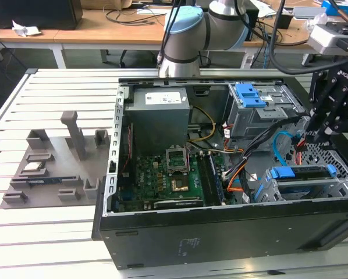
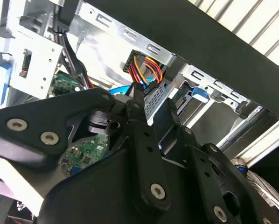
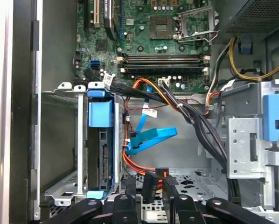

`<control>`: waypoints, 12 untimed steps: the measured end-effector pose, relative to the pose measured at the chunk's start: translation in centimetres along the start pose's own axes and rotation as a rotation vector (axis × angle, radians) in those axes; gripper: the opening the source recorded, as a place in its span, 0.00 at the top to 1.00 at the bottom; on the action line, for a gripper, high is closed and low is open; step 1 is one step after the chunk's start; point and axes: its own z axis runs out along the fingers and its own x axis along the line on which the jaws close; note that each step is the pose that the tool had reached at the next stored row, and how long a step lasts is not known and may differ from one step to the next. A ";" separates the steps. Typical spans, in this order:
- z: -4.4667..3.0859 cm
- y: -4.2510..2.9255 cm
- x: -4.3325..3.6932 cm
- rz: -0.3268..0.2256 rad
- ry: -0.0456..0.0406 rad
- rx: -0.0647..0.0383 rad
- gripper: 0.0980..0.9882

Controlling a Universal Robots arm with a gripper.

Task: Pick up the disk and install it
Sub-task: 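Insert the first disk wire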

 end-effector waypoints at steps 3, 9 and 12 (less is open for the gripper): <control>0.32 -0.08 -0.31 0.000 0.0026 0.000 0.70; 0.87 -0.12 -0.67 0.001 0.0175 0.000 0.70; 1.05 -0.13 -0.68 0.001 0.0286 -0.001 0.70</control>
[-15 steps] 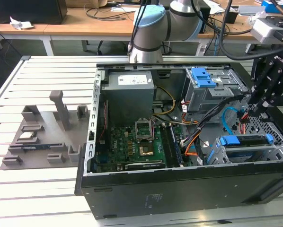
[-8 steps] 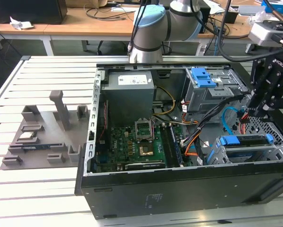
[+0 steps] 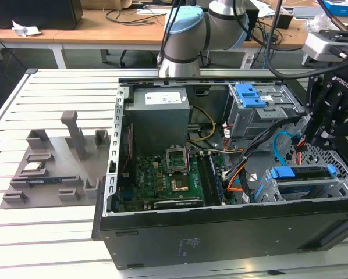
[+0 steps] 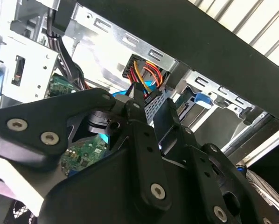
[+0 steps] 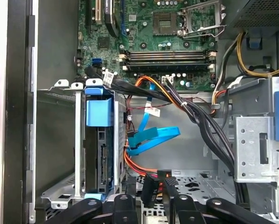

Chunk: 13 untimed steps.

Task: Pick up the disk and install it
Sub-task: 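Insert the first disk wire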

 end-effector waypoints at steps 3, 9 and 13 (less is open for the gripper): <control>0.00 0.00 0.00 0.000 0.0046 0.000 0.72; 0.09 0.61 0.50 0.001 0.0104 0.000 0.92; 0.26 1.28 1.83 0.000 0.0105 0.000 0.92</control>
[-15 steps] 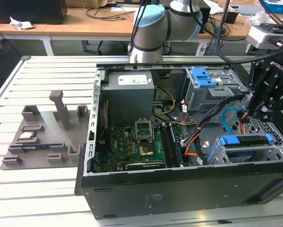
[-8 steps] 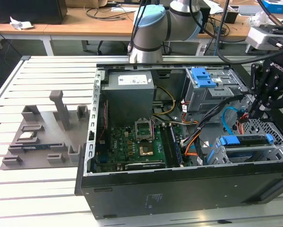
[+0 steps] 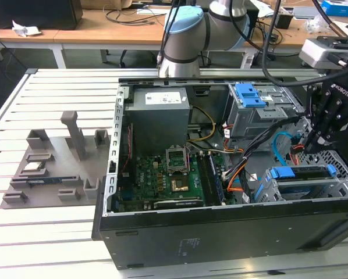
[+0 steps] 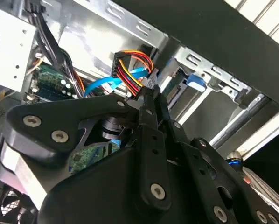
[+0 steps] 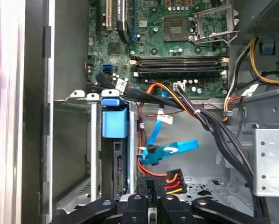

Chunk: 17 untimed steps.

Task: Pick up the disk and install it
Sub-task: 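Insert the first disk wire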

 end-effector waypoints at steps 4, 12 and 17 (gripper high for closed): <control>0.37 0.28 1.97 0.000 -0.0005 0.000 0.92; 1.08 -0.29 2.05 -0.008 -0.0003 0.000 0.92; 1.43 -0.39 2.01 -0.008 -0.0002 0.000 0.92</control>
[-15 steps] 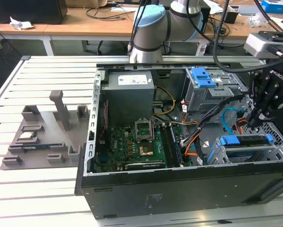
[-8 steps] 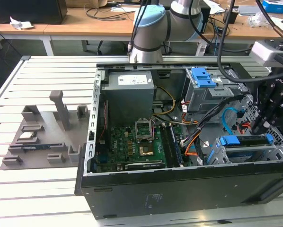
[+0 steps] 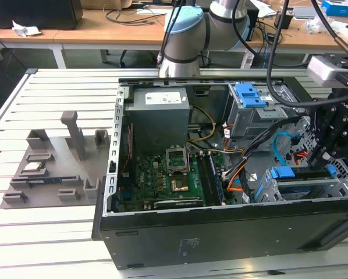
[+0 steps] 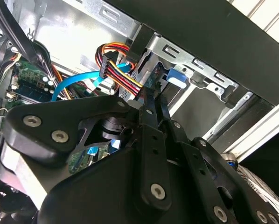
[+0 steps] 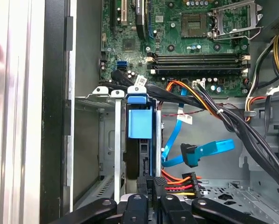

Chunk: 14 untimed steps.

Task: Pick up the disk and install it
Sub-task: 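Insert the first disk wire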

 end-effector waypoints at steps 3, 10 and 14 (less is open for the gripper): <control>0.09 -0.03 0.00 0.000 -0.0002 0.000 0.92; 0.48 -0.05 0.09 0.000 -0.0001 0.000 0.92; 0.68 -0.03 0.07 0.000 0.0001 0.000 0.92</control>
